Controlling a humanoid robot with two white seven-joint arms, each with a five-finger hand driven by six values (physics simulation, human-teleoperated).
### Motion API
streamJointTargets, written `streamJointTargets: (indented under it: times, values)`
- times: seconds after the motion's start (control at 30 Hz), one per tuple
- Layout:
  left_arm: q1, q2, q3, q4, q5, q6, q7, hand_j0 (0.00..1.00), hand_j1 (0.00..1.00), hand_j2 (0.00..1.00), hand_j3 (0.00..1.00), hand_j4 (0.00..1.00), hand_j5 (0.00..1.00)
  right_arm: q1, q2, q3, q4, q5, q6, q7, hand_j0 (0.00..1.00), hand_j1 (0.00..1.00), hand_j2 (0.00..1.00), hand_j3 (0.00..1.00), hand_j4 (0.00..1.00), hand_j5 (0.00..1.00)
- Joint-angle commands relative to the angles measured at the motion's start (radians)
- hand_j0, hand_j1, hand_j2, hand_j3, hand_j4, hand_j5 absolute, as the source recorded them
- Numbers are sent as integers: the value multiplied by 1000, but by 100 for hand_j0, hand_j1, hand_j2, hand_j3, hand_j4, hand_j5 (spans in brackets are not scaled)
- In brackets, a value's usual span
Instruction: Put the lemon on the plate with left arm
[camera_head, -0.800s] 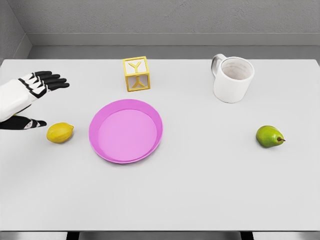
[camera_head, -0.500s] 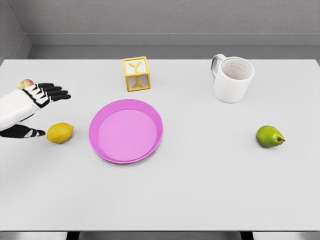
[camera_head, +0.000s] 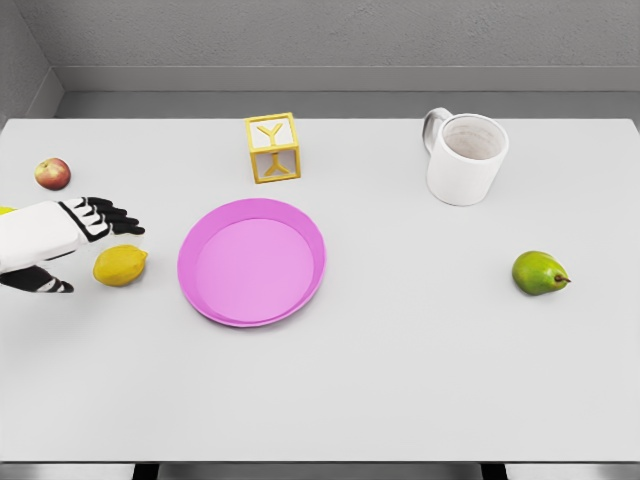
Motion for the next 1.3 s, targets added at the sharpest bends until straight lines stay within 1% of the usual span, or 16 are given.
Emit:
streamJointTargets:
  times: [0.0,0.03,0.07,0.2,0.3,0.37,0.47,0.57,0.6,0.67,0.77,0.8,0.97,1.17,1.23,1.27]
  values:
    - [-29,-66,-143,51,1,0,-55,100,100,100,100,100,100,0,0,0,0,0,0,0,100,100,100,100,100,100]
    - [-74,-75,-199,74,1,0,-55,100,100,100,100,100,100,0,0,0,0,0,0,0,100,100,100,100,100,100]
    - [-82,-85,-207,79,1,0,-55,100,100,100,100,100,100,0,0,0,0,0,0,0,100,100,100,100,100,100]
    - [-89,-83,-214,116,3,0,-55,100,100,100,100,100,100,0,0,0,0,0,0,0,100,100,100,100,100,100]
    - [-131,-86,-213,195,4,0,-55,100,100,100,100,100,100,0,0,0,0,0,0,0,100,100,100,100,100,100]
    - [-134,-88,-213,200,6,0,-55,100,100,100,100,100,100,0,0,0,0,0,0,0,100,100,100,100,100,100]
    - [-167,-115,-214,202,1,0,-55,100,100,100,100,100,100,0,0,0,0,0,0,0,100,100,100,100,100,100]
    - [-169,-149,-227,202,-6,0,-58,100,100,100,100,100,100,0,0,0,0,0,0,0,100,100,100,100,100,100]
    - [-174,-161,-227,202,-26,0,-58,100,100,100,100,100,100,0,0,0,0,0,0,0,100,100,100,100,100,100]
    - [-175,-178,-228,202,-39,0,-58,100,100,100,100,100,100,0,0,0,0,0,0,0,100,100,100,100,100,100]
    - [-177,-180,-234,205,-57,0,-58,100,100,100,100,100,100,0,0,0,0,0,0,0,100,100,100,100,100,100]
    - [-177,-180,-234,226,-57,0,-58,100,100,100,100,100,100,0,0,0,0,0,0,0,100,100,100,100,100,100]
    - [-183,-178,-234,280,-72,0,-58,100,100,100,100,100,100,0,0,0,0,0,0,0,100,100,100,100,100,100]
    - [-187,-180,-234,290,-89,0,-58,100,100,100,100,100,100,0,0,0,0,0,0,0,100,100,100,100,100,100]
    - [-189,-178,-234,289,-112,0,-58,79,79,79,79,79,79,0,0,0,0,0,0,0,100,100,100,100,100,100]
    - [-189,-180,-234,286,-114,0,-59,72,72,72,72,72,72,0,0,0,0,0,0,1,100,100,100,100,100,100]
